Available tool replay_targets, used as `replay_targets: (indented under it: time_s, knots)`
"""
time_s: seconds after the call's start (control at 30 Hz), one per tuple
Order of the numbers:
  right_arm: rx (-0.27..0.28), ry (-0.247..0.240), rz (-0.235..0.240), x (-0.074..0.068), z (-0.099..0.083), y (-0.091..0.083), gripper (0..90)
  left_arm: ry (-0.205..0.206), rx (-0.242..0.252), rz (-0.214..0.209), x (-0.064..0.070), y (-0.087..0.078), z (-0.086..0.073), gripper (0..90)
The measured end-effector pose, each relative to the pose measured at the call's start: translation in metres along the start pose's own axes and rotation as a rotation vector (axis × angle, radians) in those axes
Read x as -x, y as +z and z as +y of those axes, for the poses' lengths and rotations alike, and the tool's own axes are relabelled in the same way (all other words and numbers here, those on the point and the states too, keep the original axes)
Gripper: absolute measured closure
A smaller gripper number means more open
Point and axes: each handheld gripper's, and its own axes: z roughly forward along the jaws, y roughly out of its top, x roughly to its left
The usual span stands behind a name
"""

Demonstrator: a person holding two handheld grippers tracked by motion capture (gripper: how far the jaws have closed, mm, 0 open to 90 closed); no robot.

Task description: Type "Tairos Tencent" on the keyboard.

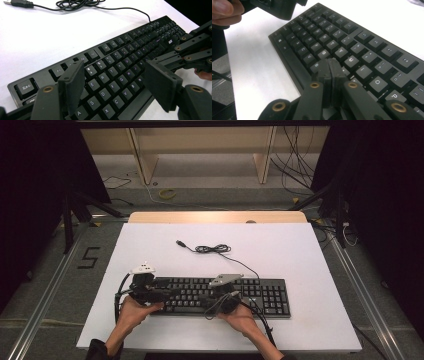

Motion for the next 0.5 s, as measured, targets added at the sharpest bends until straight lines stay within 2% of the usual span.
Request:
replay_targets:
  time_s: [0.5]
  knots:
    - [-0.03,-0.012,-0.012,0.0,0.0001,0.0092,90.0,0.006,0.011,0.001,0.002,-0.0018,-0.005,31.5]
